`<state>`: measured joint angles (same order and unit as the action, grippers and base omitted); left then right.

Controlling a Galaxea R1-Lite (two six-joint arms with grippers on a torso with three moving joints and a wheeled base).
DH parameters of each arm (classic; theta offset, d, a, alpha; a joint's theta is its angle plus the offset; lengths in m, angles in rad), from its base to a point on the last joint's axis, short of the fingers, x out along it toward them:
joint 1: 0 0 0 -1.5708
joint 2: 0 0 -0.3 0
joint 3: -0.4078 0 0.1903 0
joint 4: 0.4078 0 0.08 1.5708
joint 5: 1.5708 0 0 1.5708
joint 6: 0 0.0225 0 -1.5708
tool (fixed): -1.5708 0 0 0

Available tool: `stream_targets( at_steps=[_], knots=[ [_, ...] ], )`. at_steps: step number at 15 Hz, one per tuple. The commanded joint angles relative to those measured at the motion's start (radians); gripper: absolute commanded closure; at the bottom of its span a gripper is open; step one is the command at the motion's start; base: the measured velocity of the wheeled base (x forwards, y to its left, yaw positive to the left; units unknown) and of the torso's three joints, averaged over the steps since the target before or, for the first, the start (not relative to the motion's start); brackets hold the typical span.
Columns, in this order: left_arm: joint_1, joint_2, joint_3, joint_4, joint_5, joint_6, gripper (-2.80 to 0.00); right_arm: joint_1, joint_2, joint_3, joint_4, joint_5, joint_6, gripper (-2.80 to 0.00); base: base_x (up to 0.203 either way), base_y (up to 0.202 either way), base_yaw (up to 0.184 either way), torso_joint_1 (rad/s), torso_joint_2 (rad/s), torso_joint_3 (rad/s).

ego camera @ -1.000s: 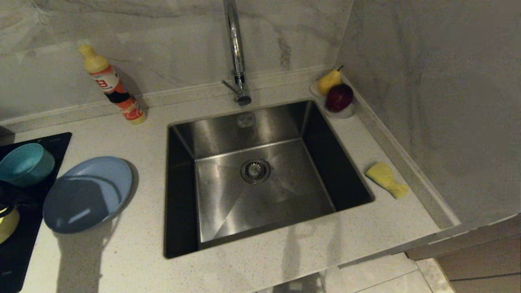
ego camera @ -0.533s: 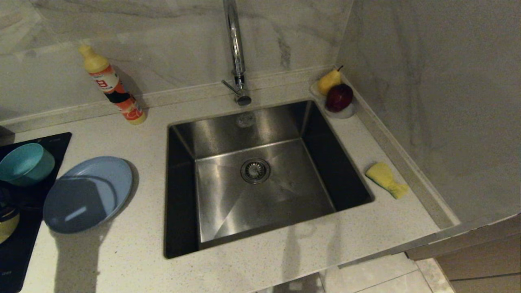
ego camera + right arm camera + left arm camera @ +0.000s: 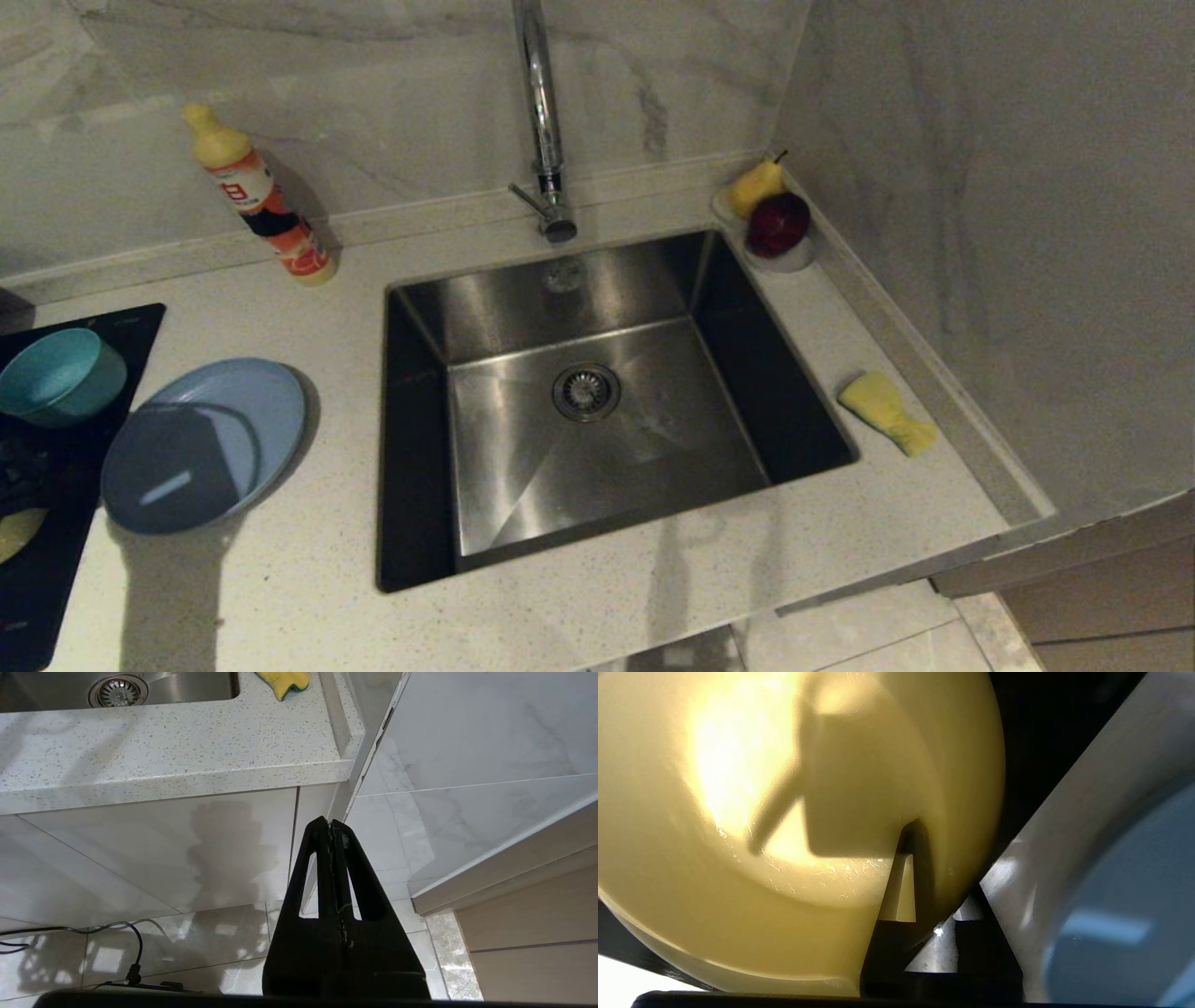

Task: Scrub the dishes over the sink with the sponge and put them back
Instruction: Place the bowl on the plate

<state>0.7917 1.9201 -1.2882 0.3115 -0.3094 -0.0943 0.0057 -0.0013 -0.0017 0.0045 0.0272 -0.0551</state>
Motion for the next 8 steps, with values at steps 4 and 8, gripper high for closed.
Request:
stream_targets(
  at_steps=[4,8],
  knots=[
    [0.001,-0.065,0.008,0.031,-0.002,-0.014,0.0,0.0,0.0,0.0,0.0,0.0,0.0,0.0,0.0,0.0,0.0,0.0,0.0,0.0],
    [0.003,-0.149,-0.008,0.099,0.0,-0.006,0.0,0.0,-0.002,0.0,0.0,0.0,0.0,0.0,0.0,0.0,0.0,0.0,0.0,0.0]
  ],
)
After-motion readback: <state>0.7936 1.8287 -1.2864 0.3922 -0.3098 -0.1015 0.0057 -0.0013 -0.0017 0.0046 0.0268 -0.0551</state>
